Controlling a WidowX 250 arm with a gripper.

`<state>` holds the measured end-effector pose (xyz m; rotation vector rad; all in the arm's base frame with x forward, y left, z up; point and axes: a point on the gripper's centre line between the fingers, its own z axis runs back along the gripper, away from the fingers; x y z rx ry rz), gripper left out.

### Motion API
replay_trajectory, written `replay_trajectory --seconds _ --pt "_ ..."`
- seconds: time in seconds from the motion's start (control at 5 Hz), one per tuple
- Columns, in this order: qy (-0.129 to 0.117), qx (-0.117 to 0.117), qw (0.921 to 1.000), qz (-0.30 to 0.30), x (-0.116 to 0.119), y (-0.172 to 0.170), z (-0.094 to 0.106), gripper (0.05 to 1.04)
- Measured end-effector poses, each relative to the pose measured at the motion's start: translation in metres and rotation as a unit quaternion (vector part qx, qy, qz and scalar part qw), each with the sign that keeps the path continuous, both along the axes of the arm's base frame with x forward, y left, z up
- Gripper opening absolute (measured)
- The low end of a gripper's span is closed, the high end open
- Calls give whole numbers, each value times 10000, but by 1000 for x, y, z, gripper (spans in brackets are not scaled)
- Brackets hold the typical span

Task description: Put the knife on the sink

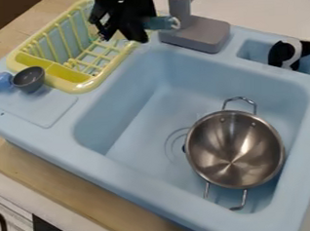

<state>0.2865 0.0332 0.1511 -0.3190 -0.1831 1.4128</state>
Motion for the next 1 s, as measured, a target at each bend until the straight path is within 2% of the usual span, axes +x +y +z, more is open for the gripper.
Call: replay_trajectory --seconds 0.2,0.4,0.8,1.0 --pt "-175 186 9987 -448 -8 -24 11 241" --pt "-203 117 9959 -874 -10 -47 12 241" --pt "32 208 9862 -1643 -37 -84 -4 241" --pt "259 245 9775 -2077 -45 -80 -4 241"
